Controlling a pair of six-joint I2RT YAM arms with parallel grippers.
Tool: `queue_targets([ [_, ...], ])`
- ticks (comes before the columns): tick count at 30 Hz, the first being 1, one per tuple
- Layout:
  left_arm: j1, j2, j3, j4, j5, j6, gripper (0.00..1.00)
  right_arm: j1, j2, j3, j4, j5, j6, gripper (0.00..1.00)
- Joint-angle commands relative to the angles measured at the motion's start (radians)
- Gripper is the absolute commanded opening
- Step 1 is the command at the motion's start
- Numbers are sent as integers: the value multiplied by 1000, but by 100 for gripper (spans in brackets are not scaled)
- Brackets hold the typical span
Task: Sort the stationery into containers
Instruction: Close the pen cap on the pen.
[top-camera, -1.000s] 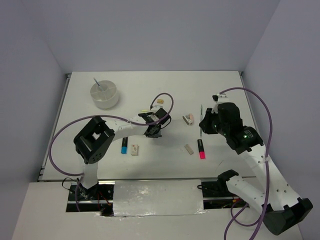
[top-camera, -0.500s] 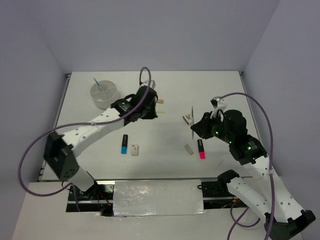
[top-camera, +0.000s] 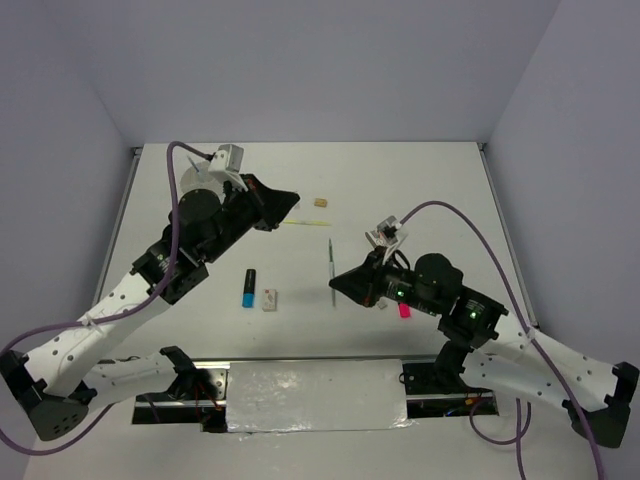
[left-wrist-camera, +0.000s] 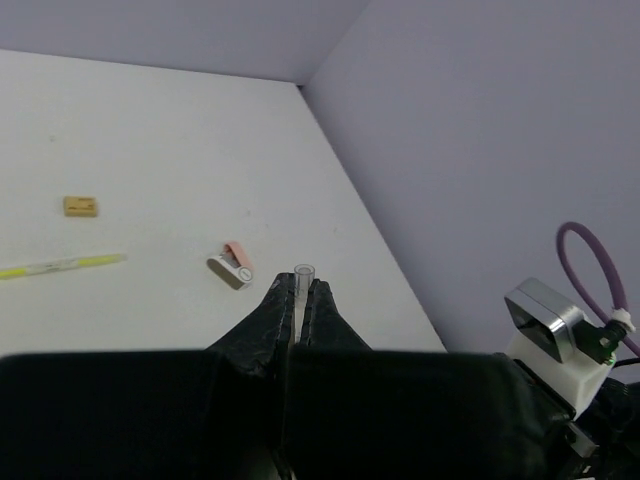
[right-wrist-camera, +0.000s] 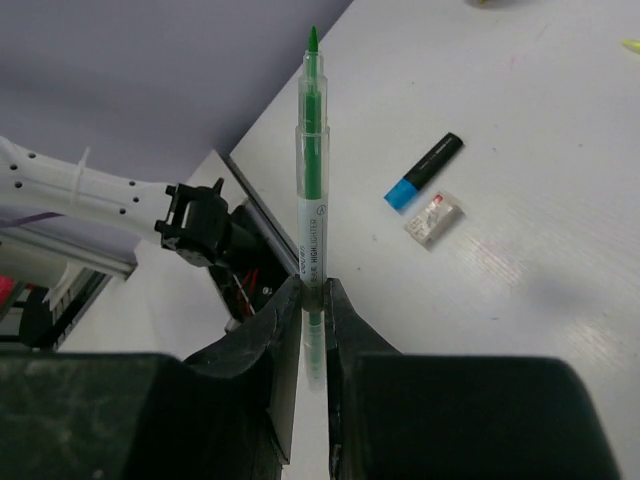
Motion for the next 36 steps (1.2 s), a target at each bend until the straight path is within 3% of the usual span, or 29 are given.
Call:
queue_targets([
  [1,3,-51,-59,213,93,-37,1,66,83,66,148,107,24,0],
  [6,3,-109,-130,295,136,-92,1,114,152,132,180,153,3,0],
  [13,3,-122,-131,232,130,-111,2,129,215,208,160,145,-34,0],
  [36,3,-142,-185,259,127,-143,2,146,281,267,122,136,-51,0],
])
